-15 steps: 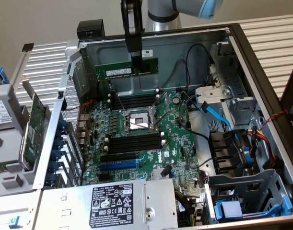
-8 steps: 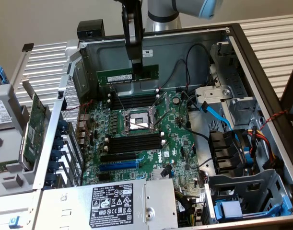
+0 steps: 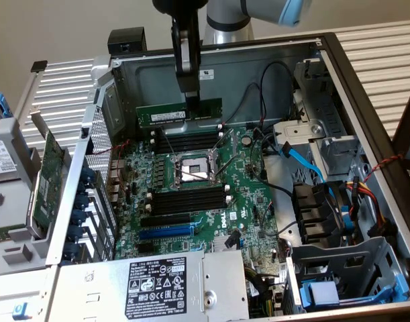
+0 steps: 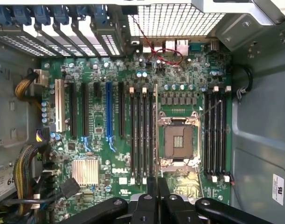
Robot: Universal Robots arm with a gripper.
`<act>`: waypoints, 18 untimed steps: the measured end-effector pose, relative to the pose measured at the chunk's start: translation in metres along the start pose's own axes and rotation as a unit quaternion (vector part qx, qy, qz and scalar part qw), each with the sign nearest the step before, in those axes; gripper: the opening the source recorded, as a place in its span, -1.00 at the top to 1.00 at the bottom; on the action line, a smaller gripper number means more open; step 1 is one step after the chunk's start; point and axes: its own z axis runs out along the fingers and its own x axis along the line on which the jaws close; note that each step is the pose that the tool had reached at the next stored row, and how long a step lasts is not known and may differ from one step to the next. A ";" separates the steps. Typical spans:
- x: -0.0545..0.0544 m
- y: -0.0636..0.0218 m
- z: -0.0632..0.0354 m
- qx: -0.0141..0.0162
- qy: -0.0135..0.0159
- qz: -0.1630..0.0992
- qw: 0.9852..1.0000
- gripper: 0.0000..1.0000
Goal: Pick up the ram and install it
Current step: 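Insert the ram into the slot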
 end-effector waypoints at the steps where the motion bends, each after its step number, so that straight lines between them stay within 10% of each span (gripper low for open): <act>1: 0.001 0.0000 0.0008 0.000 0.000 0.000 1.000 0.76; 18: 0.005 0.0004 0.0100 0.000 -0.001 0.002 1.000 0.76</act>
